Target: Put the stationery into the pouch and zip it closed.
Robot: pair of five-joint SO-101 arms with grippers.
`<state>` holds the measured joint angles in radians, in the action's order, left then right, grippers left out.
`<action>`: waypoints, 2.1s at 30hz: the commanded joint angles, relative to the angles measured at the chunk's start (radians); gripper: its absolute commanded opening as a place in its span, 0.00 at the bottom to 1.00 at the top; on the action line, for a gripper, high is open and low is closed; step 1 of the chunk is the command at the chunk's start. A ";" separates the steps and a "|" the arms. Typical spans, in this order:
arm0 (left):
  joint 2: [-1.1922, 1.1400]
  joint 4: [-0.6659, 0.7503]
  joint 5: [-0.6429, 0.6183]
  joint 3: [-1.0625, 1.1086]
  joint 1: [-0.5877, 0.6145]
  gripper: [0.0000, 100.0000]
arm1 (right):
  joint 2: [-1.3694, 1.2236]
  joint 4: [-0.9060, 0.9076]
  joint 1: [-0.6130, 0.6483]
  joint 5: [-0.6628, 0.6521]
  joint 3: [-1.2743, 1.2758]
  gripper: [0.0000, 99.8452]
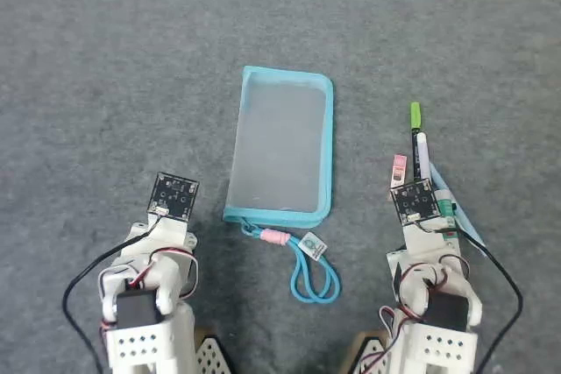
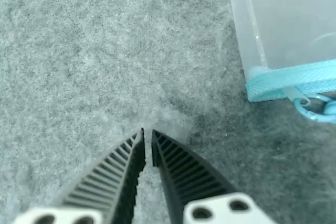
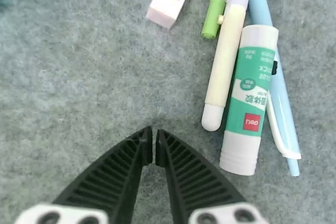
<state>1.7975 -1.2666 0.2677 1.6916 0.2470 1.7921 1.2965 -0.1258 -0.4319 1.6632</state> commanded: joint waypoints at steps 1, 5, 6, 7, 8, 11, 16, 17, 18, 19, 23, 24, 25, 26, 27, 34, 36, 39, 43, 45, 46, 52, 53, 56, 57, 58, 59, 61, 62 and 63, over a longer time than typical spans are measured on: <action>0.018 -0.002 0.009 -0.005 0.003 0.02 | 0.005 0.008 -0.004 0.003 0.021 0.01; 0.018 -0.002 0.009 -0.005 0.003 0.02 | 0.005 0.008 -0.004 0.003 0.021 0.01; 0.018 -0.002 0.009 -0.005 0.003 0.02 | 0.005 0.008 -0.004 0.003 0.021 0.01; 0.018 -0.002 0.009 -0.005 0.003 0.02 | 0.005 0.008 -0.004 0.003 0.021 0.01; 0.018 -0.002 0.009 -0.005 0.003 0.02 | 0.005 0.008 -0.004 0.003 0.021 0.01; 0.018 -0.002 0.009 -0.005 0.003 0.02 | 0.005 0.008 -0.004 0.003 0.021 0.01; 0.018 -0.002 0.009 -0.005 0.003 0.02 | 0.005 0.008 -0.004 0.003 0.021 0.01; 0.018 -0.002 0.009 -0.005 0.003 0.02 | 0.005 0.008 -0.004 0.003 0.021 0.01; 0.018 -0.002 0.009 -0.005 0.003 0.02 | 0.005 0.008 -0.004 0.003 0.021 0.01; 0.018 -0.002 0.009 -0.005 0.003 0.02 | 0.005 0.008 -0.004 0.003 0.021 0.01; 0.018 -0.002 0.009 -0.005 0.003 0.02 | 0.005 0.008 -0.004 0.003 0.021 0.01; 0.018 -0.002 0.009 -0.005 0.003 0.02 | 0.005 0.008 -0.004 0.003 0.021 0.01; 0.018 -0.002 0.009 -0.005 0.003 0.02 | 0.005 0.008 -0.004 0.003 0.021 0.01; 0.018 -0.002 0.009 -0.005 0.003 0.02 | 0.005 0.008 -0.004 0.003 0.021 0.01; 0.018 -0.002 0.009 -0.005 0.003 0.02 | 0.005 0.008 -0.004 0.003 0.021 0.01; 0.018 -0.002 0.009 -0.005 0.003 0.02 | 0.005 0.008 -0.004 0.003 0.021 0.01; 0.018 -0.002 0.009 -0.005 0.003 0.02 | 0.005 0.008 -0.004 0.003 0.021 0.01; 0.018 -0.002 0.009 -0.005 0.003 0.02 | 0.005 0.008 -0.004 0.003 0.021 0.01; 0.018 -0.002 0.009 -0.005 0.003 0.02 | 0.005 0.008 -0.004 0.003 0.021 0.01; 0.018 -0.002 0.009 -0.005 0.003 0.02 | 0.005 0.008 -0.004 0.003 0.021 0.01; 0.018 -0.002 0.009 -0.005 0.003 0.02 | 0.005 0.008 -0.004 0.003 0.021 0.01; 0.018 -0.002 0.009 -0.005 0.003 0.02 | 0.005 0.008 -0.004 0.003 0.021 0.01; 0.018 -0.002 0.009 -0.005 0.003 0.02 | 0.005 0.008 -0.004 0.003 0.021 0.01; 0.018 -0.002 0.009 -0.005 0.003 0.02 | 0.005 0.008 -0.004 0.003 0.021 0.01; 0.018 -0.002 0.009 -0.005 0.003 0.02 | 0.005 0.008 -0.004 0.003 0.021 0.01; 0.018 -0.002 0.009 -0.005 0.003 0.02 | 0.005 0.008 -0.004 0.003 0.021 0.01; 0.018 -0.002 0.009 -0.005 0.003 0.02 | 0.005 0.008 -0.004 0.003 0.021 0.01; 0.018 -0.002 0.009 -0.005 0.003 0.02 | 0.005 0.008 -0.004 0.003 0.021 0.01; 0.018 -0.002 0.009 -0.005 0.003 0.02 | 0.005 0.008 -0.004 0.003 0.021 0.01; 0.018 -0.002 0.009 -0.005 0.003 0.02 | 0.005 0.008 -0.004 0.003 0.021 0.01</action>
<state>1.7975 -1.2666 0.2677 1.6916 0.2470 1.7921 1.2965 -0.1258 -0.4319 1.6632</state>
